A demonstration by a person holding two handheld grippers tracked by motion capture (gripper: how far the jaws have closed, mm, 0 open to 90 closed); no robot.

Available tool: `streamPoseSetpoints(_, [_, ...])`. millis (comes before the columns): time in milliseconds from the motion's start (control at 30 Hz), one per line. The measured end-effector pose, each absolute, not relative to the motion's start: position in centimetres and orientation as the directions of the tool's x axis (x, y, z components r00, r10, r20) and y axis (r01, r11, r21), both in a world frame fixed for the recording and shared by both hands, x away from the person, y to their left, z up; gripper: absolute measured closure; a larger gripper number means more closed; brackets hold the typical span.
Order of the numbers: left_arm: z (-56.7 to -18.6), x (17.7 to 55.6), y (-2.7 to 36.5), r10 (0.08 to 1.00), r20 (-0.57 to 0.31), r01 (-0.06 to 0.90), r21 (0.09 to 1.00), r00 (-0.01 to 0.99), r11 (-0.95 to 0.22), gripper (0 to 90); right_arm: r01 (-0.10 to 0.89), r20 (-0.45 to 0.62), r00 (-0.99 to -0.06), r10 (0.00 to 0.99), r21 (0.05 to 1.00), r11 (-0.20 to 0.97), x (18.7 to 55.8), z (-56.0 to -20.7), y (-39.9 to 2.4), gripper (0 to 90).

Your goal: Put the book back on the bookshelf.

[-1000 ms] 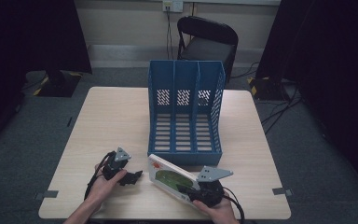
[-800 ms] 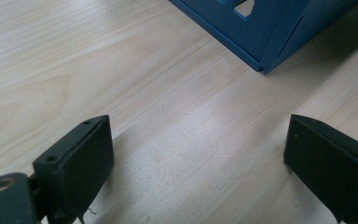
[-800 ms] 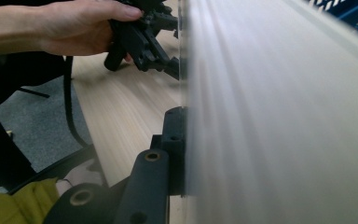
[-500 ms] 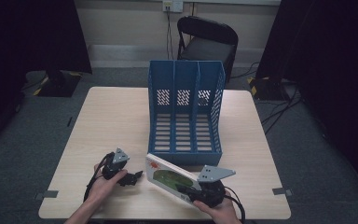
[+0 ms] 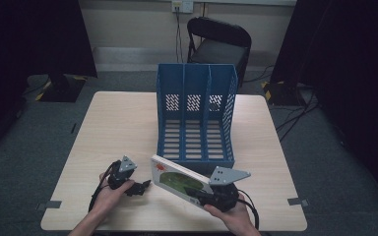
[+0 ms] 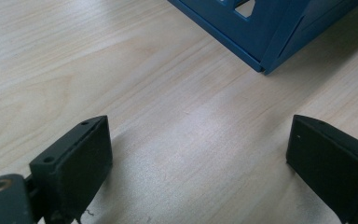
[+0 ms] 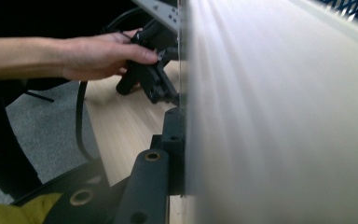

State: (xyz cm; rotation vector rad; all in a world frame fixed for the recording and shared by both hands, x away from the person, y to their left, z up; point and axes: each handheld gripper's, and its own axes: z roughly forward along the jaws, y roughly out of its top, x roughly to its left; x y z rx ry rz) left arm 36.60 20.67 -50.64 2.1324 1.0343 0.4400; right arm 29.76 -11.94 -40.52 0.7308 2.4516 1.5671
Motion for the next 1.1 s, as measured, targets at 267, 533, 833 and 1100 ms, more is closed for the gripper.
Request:
streamPoseSetpoints(267, [-50.7,36.6,20.6,0.786,-0.005,0.541,0.728,0.619,-0.421,6.3,0.31,0.121,-0.866,0.484,0.891,0.332,30.6,-39.1,-11.9,76.8])
streamPoseSetpoints(533, [-50.7,36.6,20.6,0.787,-0.003,0.541,0.728,0.617,-0.421,6.0,0.304,0.111,-0.844,0.525,0.905,0.298,31.5,-37.7,-12.8,76.8])
streamPoseSetpoints(833, [-50.7,36.6,20.6,0.787,-0.002,0.543,0.725,0.617,-0.424,5.5,0.301,0.098,-0.809,0.579,0.916,0.265,31.9,-36.3,-14.5,76.8])
streamPoseSetpoints(1100, [-50.6,36.6,20.6,0.787,0.0,0.542,0.725,0.617,-0.425,5.5,0.309,0.099,-0.763,0.639,0.924,0.226,32.1,-35.8,-16.8,76.8])
